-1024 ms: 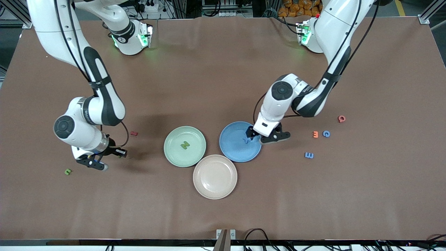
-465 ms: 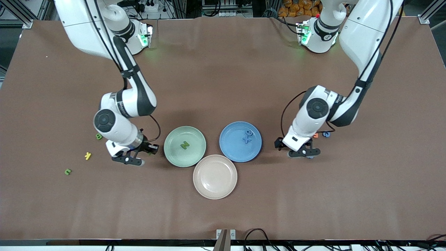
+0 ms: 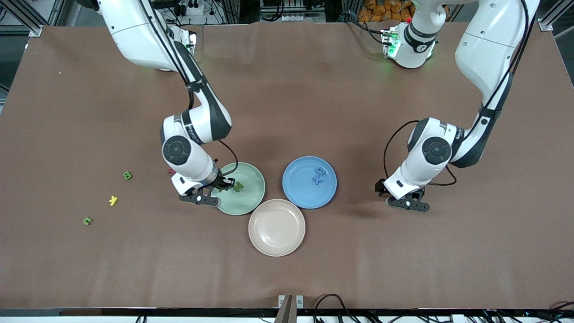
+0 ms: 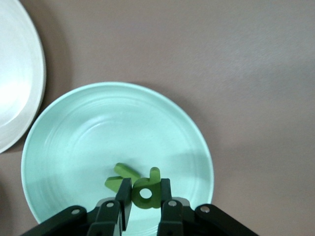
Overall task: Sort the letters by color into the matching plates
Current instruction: 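Place the green d in the green plate while the left gripper reaches blue m, then grasp the blue m with the left gripper while the right gripper withdraws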
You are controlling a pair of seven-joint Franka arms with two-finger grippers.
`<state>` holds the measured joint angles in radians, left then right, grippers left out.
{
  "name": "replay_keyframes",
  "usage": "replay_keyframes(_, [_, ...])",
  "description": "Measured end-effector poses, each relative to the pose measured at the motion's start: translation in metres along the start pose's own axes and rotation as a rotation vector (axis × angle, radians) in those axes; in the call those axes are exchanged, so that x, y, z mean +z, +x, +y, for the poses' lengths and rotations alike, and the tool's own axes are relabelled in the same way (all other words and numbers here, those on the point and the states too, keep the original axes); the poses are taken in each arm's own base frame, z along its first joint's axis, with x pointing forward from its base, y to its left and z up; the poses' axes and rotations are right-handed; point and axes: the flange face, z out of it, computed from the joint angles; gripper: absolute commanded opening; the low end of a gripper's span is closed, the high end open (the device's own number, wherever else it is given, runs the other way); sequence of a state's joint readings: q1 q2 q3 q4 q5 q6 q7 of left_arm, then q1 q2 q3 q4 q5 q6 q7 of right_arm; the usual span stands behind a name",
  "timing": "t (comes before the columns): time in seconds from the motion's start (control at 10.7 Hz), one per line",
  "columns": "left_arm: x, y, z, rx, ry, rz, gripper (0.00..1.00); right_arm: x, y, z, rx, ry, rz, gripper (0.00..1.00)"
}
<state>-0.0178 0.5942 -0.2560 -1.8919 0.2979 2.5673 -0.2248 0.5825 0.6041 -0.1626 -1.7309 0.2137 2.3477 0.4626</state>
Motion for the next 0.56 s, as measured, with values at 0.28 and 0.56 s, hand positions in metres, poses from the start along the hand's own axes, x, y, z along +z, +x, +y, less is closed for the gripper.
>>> replay_keyframes(0.28, [0.024,0.002,-0.009,0.096,-0.005,-0.023,1.00,0.006,-0.003,-0.005,-0.012,-0.009,-0.004,1.00])
replay_keyframes(0.56, [0.024,0.014,-0.015,0.098,-0.001,-0.020,1.00,0.003,0.002,-0.001,-0.046,-0.044,0.020,1.00])
